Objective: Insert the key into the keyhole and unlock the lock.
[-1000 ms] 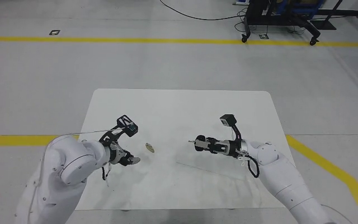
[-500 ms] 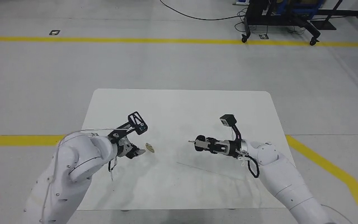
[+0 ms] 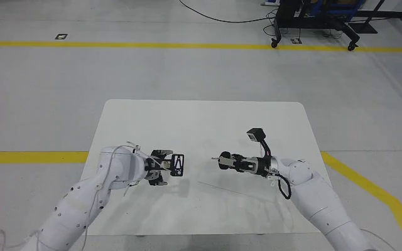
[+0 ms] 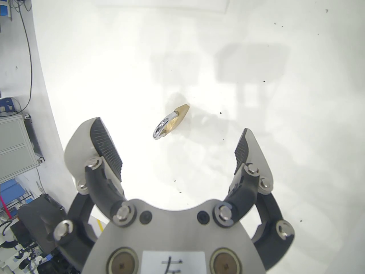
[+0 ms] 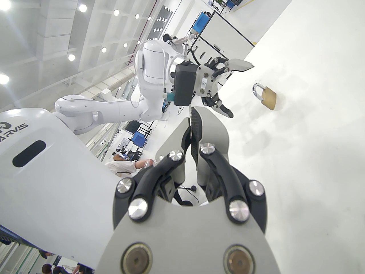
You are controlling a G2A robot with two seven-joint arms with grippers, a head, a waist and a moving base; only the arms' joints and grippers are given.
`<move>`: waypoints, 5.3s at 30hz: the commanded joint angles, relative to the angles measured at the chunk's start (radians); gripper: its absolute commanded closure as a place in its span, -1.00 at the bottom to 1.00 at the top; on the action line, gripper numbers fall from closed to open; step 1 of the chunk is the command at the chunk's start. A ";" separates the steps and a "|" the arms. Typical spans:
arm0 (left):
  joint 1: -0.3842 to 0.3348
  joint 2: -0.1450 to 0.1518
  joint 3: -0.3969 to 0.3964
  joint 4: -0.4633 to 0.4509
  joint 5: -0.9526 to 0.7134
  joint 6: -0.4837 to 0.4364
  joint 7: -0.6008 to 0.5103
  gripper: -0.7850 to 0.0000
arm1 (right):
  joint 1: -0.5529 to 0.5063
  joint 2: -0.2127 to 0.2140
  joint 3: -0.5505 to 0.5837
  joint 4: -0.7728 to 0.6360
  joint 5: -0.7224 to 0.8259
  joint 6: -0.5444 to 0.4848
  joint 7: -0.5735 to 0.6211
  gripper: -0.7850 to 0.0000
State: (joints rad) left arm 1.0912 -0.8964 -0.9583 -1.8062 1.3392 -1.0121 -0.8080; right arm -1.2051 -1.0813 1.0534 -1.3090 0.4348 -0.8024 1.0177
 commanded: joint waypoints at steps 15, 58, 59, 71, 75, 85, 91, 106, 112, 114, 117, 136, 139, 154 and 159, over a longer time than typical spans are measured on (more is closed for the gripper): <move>-0.168 0.011 0.165 0.147 -0.112 0.000 0.000 -0.20 | 0.000 0.000 0.000 0.000 0.000 0.000 0.000 1.00; -0.427 0.068 0.484 0.230 -0.379 0.030 -0.030 0.77 | 0.000 0.000 0.000 0.000 0.000 0.000 0.000 1.00; -0.436 0.070 0.493 0.228 -0.387 0.033 -0.033 0.76 | 0.000 0.000 0.000 0.000 0.000 0.000 0.000 1.00; -0.511 0.092 0.574 0.206 -0.456 0.062 -0.062 0.68 | 0.000 0.000 0.000 0.000 0.000 0.000 0.000 1.00; -0.528 0.094 0.597 0.194 -0.469 0.070 -0.070 1.00 | 0.000 0.000 0.000 0.000 0.000 0.000 0.000 1.00; -0.571 0.100 0.665 0.176 -0.466 0.107 -0.106 1.00 | 0.000 0.000 0.000 0.000 0.000 0.000 0.000 1.00; -0.575 0.109 0.633 0.161 -0.506 0.168 -0.118 1.00 | 0.000 0.000 0.000 0.000 0.000 0.000 0.000 1.00; -0.386 0.269 0.214 -0.241 -0.583 0.612 0.010 1.00 | 0.000 0.000 0.000 0.000 0.000 0.000 0.000 1.00; -0.346 0.284 0.186 -0.266 -0.579 0.641 -0.028 1.00 | 0.000 0.000 0.000 0.000 0.000 0.000 0.000 1.00; -0.346 0.284 0.186 -0.266 -0.579 0.641 -0.028 1.00 | -0.013 -0.006 0.014 0.005 -0.022 -0.028 -0.123 1.00; -0.268 0.273 0.157 -0.178 -0.813 0.740 0.245 1.00 | -0.025 -0.028 -0.022 -0.001 0.026 -0.115 -0.240 1.00; -0.069 0.254 0.087 0.035 -1.479 0.768 0.400 1.00 | 0.071 -0.110 -0.167 0.065 0.208 -0.210 -0.307 1.00; -0.057 0.241 0.097 0.021 -1.592 0.810 0.380 1.00 | 0.071 -0.110 -0.167 0.065 0.208 -0.210 -0.307 1.00; -0.127 0.151 0.176 0.128 -2.032 0.992 0.232 1.00 | -0.016 -0.083 -0.036 -0.086 0.018 -0.136 -0.411 1.00; -0.127 0.151 0.176 0.128 -2.032 0.992 0.232 1.00 | -0.016 -0.083 -0.036 -0.086 0.018 -0.136 -0.411 1.00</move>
State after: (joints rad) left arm 0.9643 -0.7453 -0.7824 -1.6781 -0.6929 -0.0199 -0.5764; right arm -1.2214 -1.1647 1.0169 -1.3947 0.4532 -0.9381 0.6065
